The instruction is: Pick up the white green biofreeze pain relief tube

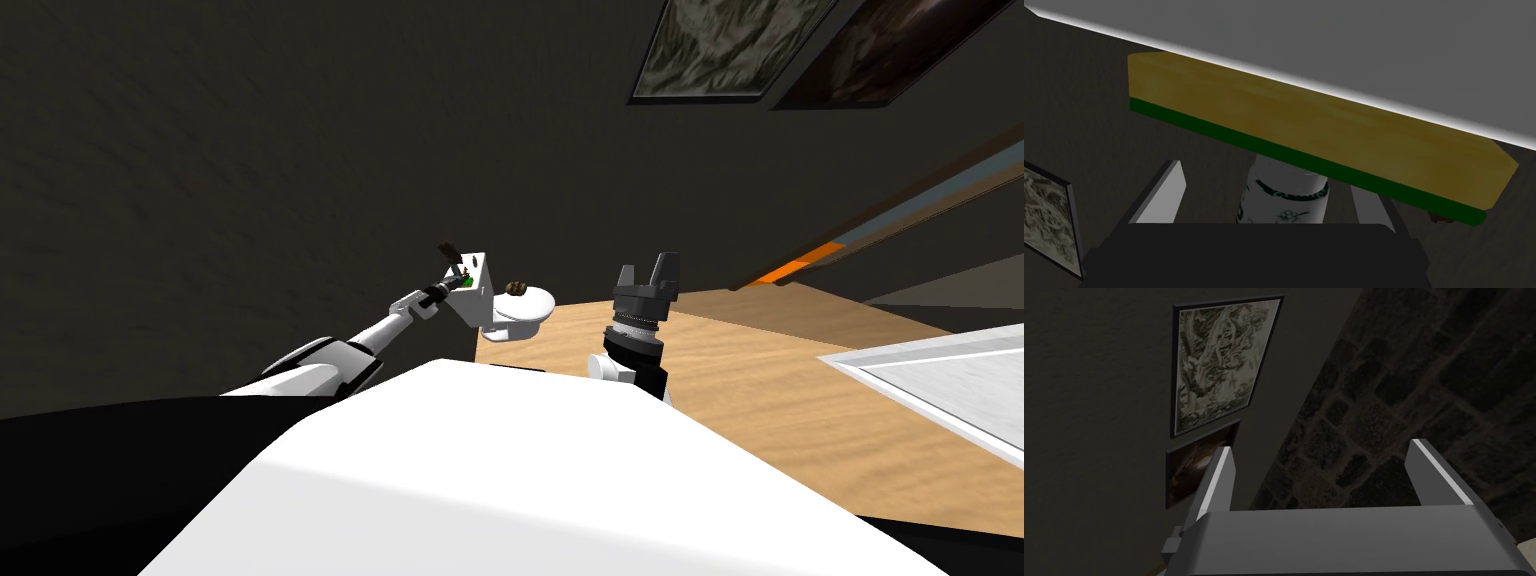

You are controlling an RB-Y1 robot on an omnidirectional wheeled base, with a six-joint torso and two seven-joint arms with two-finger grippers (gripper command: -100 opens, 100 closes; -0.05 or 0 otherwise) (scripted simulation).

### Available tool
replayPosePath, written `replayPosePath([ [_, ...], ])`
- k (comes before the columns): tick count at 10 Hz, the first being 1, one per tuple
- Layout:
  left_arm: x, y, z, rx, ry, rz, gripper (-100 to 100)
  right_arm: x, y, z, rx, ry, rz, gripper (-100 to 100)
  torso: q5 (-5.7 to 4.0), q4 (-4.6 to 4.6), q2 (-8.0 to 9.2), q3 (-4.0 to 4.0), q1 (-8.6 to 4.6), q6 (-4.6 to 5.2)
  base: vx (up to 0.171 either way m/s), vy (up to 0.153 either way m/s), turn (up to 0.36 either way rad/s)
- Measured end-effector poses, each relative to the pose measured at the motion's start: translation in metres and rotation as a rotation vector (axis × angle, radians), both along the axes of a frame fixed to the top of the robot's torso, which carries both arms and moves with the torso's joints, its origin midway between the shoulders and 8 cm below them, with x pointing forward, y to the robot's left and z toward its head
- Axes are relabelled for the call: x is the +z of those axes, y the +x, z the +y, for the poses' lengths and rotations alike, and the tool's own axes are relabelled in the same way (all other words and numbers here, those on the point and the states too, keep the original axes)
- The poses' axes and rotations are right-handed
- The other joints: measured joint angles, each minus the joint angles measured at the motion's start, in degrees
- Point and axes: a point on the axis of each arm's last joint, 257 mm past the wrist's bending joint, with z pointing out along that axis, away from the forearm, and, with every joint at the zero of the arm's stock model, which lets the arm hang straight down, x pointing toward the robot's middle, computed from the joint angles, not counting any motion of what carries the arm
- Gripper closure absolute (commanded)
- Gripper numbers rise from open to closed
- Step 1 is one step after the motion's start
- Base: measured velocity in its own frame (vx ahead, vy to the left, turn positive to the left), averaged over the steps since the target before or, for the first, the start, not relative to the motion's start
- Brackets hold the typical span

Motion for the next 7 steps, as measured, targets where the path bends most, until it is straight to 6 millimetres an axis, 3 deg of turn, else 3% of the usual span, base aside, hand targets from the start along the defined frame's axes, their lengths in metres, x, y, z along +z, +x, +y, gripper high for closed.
replayPosePath([
  [1,0.010,0.009,0.000,-0.001,0.002,-0.015,-100,0.000,0.000,0.000,0.000,0.000,0.000,0,-0.01,-0.03,-0.12,-0.07,-0.04,0.01,-0.083,0.031,-0.031],
  [3,0.002,0.019,-0.014,-0.011,0.012,0.006,-100,0.000,0.000,0.000,0.000,0.000,0.000,0,0.02,0.04,0.23,0.12,0.07,-0.01,-0.094,0.025,-0.010],
  [5,0.013,0.035,-0.014,-0.005,0.027,-0.007,-100,0.000,0.000,0.000,0.000,0.000,0.000,0,0.00,0.01,0.03,0.02,0.00,-0.01,-0.060,0.017,-0.008],
  [7,0.006,0.048,-0.020,-0.003,0.049,0.015,-100,0.000,0.000,0.000,0.000,0.000,0.000,0,0.02,0.05,0.27,0.15,0.07,-0.02,-0.095,0.033,-0.015],
])
